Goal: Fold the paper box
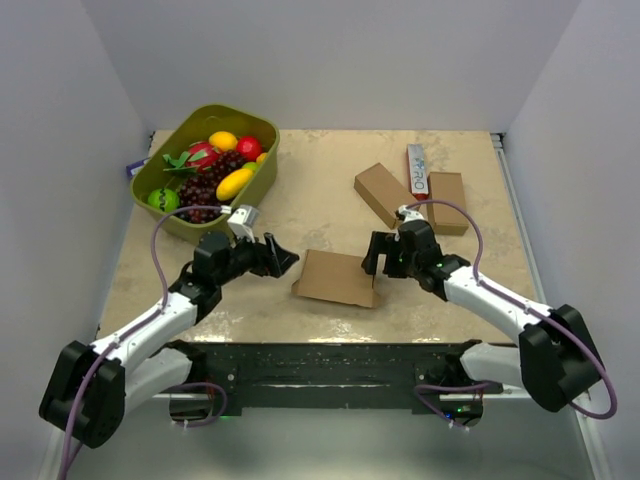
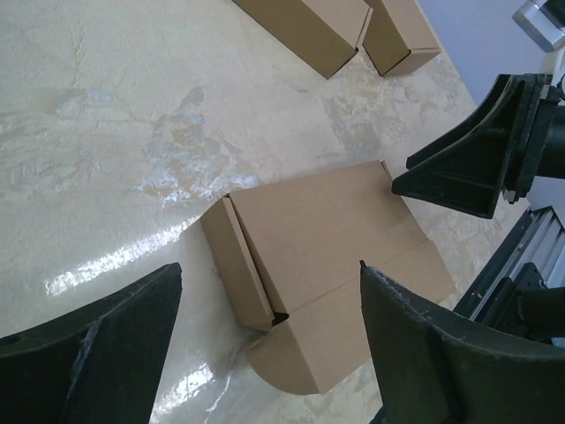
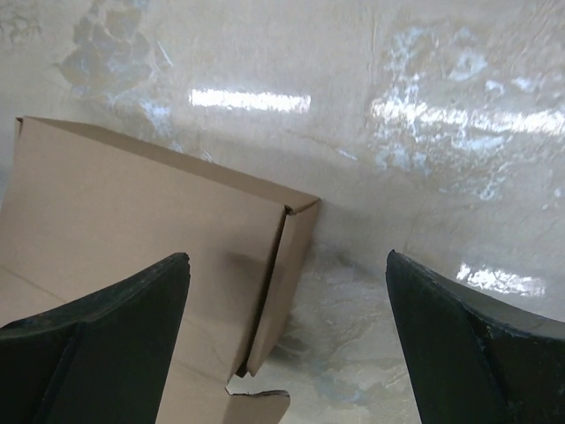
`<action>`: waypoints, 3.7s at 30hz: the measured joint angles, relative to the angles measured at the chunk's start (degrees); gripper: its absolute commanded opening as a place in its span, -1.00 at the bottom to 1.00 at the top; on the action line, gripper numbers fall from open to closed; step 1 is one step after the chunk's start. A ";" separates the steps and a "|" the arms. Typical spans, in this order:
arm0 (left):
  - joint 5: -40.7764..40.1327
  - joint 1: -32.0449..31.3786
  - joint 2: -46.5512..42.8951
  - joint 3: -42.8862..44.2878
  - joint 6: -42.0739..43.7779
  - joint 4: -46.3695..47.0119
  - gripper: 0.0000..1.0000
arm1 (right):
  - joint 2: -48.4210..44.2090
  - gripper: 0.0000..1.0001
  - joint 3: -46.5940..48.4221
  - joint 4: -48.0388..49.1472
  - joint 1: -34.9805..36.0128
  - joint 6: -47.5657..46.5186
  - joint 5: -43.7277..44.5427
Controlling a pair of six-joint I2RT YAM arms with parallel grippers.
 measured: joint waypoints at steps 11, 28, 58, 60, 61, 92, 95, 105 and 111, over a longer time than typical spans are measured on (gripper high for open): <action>-2.29 0.07 -4.24 -0.09 -0.13 -6.91 0.75 | 3.23 0.18 -7.30 11.30 -2.32 6.25 -10.75; 0.72 0.26 1.22 -2.97 -0.50 -1.99 0.73 | -2.36 -1.00 -15.02 20.59 -3.50 12.66 -10.75; 8.52 0.17 12.87 -10.45 -12.79 23.34 0.73 | -6.27 -1.00 -21.16 25.46 -11.30 16.02 -18.45; 8.66 -0.50 14.51 -10.47 -13.64 25.46 0.73 | -6.27 -1.00 -21.22 25.49 -11.56 16.02 -18.78; 8.66 -1.01 15.39 -10.47 -14.03 26.27 0.73 | -6.27 -1.00 -21.27 25.55 -11.69 16.02 -19.04; 6.99 -8.52 35.60 -5.27 -23.61 41.33 -0.13 | -10.43 -0.82 -19.56 17.42 -12.81 10.56 -17.57; 6.86 -8.79 35.60 -5.25 -24.70 41.66 -0.20 | -11.45 -0.18 -18.69 14.99 -12.68 8.72 -16.76; 10.29 -8.44 35.60 -3.48 -27.65 42.14 -0.41 | -13.84 0.61 -7.80 2.99 -10.58 -1.16 -11.63; 13.09 -6.19 35.04 -3.39 -27.78 38.18 -0.43 | -15.30 0.66 0.94 -0.09 6.86 -6.19 -0.50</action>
